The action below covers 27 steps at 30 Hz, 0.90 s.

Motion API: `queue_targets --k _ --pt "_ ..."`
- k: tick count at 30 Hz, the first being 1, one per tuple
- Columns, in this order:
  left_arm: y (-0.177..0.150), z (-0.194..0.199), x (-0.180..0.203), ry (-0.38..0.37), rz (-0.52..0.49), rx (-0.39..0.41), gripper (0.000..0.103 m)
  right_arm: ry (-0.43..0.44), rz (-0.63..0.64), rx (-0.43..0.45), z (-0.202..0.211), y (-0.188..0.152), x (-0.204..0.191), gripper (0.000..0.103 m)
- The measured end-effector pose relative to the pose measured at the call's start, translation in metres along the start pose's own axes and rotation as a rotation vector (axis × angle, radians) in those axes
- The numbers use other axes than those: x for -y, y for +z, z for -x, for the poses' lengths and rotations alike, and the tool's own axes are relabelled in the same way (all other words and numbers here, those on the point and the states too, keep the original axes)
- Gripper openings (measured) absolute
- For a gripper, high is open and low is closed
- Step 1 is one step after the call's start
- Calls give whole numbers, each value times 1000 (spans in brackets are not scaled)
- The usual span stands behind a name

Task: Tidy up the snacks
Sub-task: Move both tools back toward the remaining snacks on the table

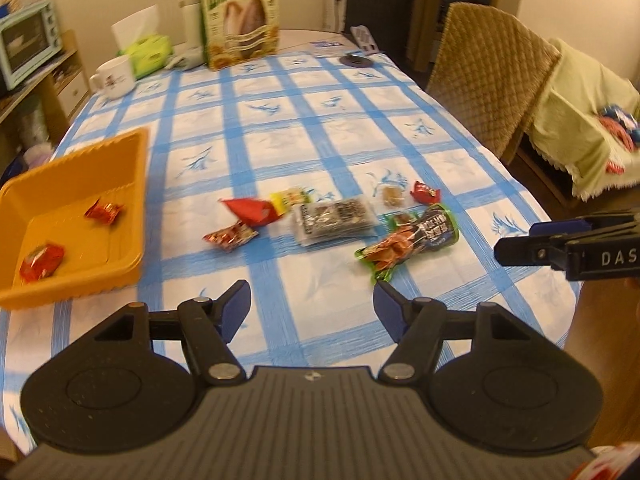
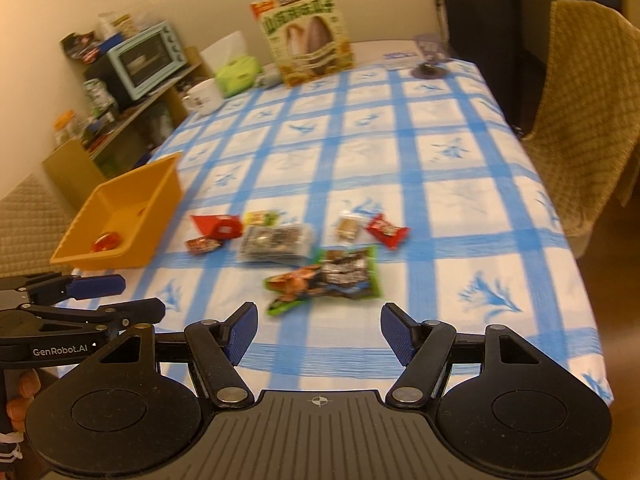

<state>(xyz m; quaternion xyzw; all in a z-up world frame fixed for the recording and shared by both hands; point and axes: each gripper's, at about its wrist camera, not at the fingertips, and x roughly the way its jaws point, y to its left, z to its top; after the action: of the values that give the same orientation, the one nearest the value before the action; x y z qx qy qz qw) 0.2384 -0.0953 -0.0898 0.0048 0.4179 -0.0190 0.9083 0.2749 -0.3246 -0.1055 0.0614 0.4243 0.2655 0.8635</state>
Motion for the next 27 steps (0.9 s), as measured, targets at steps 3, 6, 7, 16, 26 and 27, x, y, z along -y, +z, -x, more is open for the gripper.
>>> queue_targets --k 3,6,7,16,26,27 --pt "4 -10 3 -13 -33 -2 63 -25 -28 -2 1 -1 12 68" --pt "8 -21 5 -18 -65 -6 63 -48 -51 -4 1 -1 21 68" --pt "9 -25 4 -21 -74 -5 63 -54 -57 -4 1 -1 23 68" --pt "18 -53 0 -42 -116 -28 58 -84 -98 -8 -10 0 38 68" --pt "21 -69 -8 -69 -119 -55 58 9 -192 -77 -51 5 24 68" --pt "21 -69 -10 -68 -120 -55 58 15 -197 -82 -56 5 21 68"
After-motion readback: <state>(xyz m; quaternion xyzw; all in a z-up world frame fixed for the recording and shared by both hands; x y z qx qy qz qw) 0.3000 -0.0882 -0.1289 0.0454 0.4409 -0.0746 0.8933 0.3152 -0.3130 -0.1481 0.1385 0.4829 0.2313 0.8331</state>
